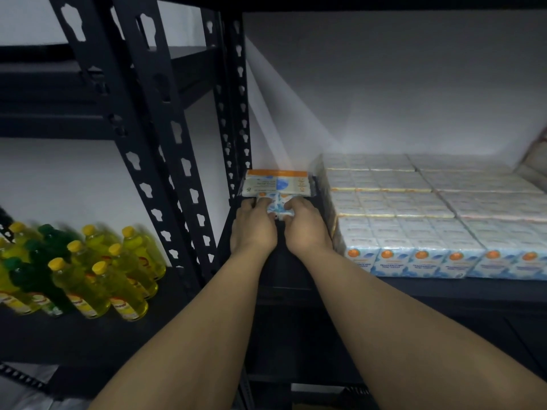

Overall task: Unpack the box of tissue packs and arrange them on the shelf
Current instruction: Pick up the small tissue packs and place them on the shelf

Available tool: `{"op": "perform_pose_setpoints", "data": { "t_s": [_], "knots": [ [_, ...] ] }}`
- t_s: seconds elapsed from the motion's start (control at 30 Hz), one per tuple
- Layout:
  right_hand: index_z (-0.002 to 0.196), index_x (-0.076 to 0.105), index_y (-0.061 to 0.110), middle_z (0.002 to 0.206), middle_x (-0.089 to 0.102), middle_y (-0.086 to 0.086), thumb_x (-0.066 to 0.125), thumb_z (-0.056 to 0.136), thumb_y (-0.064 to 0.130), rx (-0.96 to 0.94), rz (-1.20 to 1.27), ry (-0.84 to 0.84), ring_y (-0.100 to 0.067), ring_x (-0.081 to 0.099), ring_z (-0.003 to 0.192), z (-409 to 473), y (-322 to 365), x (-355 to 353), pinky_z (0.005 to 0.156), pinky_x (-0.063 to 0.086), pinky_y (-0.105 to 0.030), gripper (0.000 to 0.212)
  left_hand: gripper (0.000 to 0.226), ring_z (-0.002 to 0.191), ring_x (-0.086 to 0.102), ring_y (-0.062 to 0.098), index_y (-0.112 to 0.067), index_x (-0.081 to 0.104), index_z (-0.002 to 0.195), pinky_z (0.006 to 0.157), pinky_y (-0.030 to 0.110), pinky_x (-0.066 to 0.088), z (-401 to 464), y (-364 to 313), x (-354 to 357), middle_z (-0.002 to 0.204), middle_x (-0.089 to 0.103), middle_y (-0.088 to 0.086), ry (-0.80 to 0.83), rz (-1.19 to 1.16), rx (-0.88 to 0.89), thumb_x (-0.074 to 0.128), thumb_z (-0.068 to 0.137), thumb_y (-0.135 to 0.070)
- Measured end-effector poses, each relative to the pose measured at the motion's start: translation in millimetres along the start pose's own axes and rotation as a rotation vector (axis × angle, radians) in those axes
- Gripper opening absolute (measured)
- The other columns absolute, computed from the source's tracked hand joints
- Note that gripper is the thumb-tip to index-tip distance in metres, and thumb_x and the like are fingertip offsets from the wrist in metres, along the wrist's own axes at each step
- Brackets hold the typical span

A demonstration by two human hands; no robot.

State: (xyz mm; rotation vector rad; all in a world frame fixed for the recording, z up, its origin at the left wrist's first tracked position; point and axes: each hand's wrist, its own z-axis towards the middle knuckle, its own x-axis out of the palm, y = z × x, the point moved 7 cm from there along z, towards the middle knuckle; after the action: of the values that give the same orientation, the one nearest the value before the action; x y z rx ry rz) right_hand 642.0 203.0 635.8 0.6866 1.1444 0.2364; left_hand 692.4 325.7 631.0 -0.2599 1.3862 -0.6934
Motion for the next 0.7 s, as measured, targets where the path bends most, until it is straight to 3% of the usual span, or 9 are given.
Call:
{"op": "perform_pose_setpoints", "data": {
  "t_s": [0.2, 0.37, 0.53, 0.7],
  "knots": [
    [0.127, 0.059, 0.020, 0.140, 0.050, -0.004, 0.054, 0.098, 0.011, 0.000, -0.002, 0.007, -0.026, 0.055, 0.120, 1.2, -1.5, 3.6, 0.099, 0.051, -0.042, 0.031, 0.046, 0.130, 0.045, 0.027, -0.032, 0.043, 0.153, 0.096, 0.040, 0.043, -0.1, -0.9, -0.5, 0.150, 0.043, 0.007, 0.005, 0.023, -0.001, 0.041, 0.107, -0.027],
    [0.147, 0.048, 0.024, 0.153, 0.040, -0.005, 0.053, 0.098, 0.012, -0.003, -0.006, 0.021, -0.027, 0.046, 0.132, -1.0, -2.1, 5.7, 0.108, 0.046, -0.045, 0.050, 0.052, 0.132, 0.045, 0.027, -0.033, 0.032, 0.158, 0.098, 0.044, 0.045, -3.8, -0.8, -0.6, 0.154, 0.039, 0.007, 0.015, -0.002, -0.021, 0.041, 0.107, -0.030],
    [0.154, 0.034, 0.012, 0.155, 0.035, -0.010, 0.057, 0.099, 0.018, 0.030, -0.004, 0.018, -0.029, 0.046, 0.131, -16.7, -2.0, 2.2, 0.106, 0.047, -0.049, 0.060, 0.071, 0.133, 0.046, 0.027, -0.024, 0.018, 0.162, 0.106, 0.048, 0.046, -29.3, -4.3, -5.9, 0.150, 0.038, 0.011, -0.008, -0.132, -0.016, 0.056, 0.103, -0.028],
    [0.160, 0.025, 0.009, 0.169, 0.018, -0.011, 0.054, 0.104, 0.024, 0.022, -0.015, 0.078, -0.028, 0.031, 0.148, -60.2, 0.8, -7.1, 0.120, 0.034, -0.046, 0.065, 0.077, 0.138, 0.042, 0.023, -0.021, 0.007, 0.164, 0.108, 0.041, 0.043, -81.8, -6.0, -14.8, 0.154, 0.035, 0.010, -0.051, -0.144, 0.006, 0.055, 0.105, -0.026]
  ]
}}
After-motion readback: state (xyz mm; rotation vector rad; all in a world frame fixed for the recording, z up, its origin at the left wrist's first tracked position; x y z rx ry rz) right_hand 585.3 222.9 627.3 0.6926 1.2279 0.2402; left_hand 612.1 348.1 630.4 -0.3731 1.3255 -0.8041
